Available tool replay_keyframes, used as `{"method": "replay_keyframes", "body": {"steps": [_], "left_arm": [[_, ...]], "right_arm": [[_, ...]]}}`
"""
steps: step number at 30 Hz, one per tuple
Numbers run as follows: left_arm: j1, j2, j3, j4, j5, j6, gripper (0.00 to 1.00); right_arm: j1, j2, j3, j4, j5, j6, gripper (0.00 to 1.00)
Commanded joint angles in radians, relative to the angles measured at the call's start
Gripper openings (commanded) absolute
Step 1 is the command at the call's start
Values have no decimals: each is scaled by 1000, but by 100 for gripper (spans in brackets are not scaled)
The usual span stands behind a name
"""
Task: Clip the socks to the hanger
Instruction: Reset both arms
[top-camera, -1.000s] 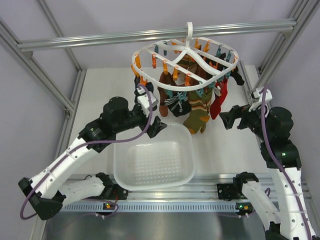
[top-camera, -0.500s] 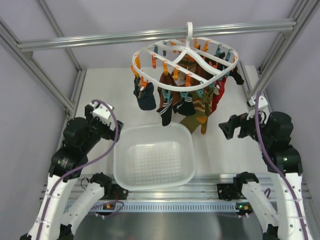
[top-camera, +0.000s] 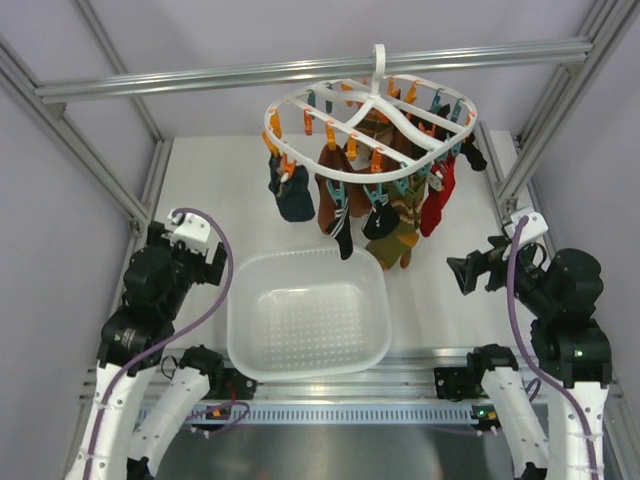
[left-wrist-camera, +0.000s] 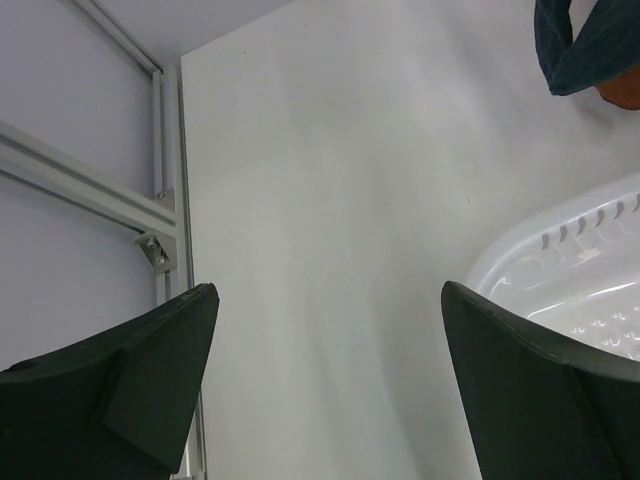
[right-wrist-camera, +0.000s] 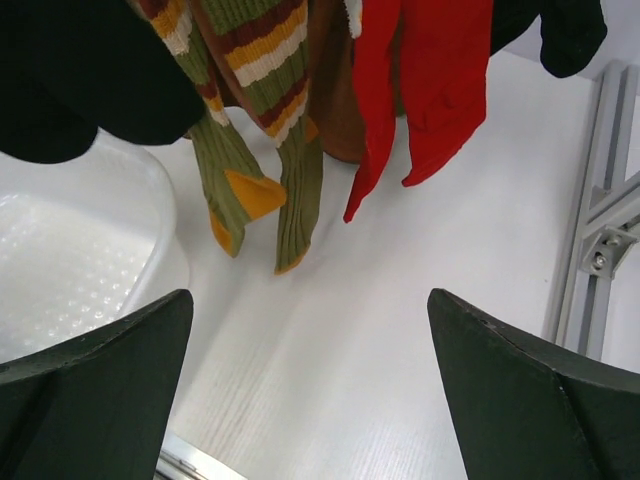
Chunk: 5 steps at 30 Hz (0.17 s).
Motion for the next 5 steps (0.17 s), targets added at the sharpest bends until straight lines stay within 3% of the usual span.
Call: {"method": "replay_keyframes", "body": {"steps": [1,5], "left_arm": [[8,-10,-3,24,-14,-25,98],[8,-9,11,34,-29,-34,98]], "right_arm": [[-14,-25,-8,-15,6,-40,100],[-23,-34,-12,-9,20,-26,100]]}}
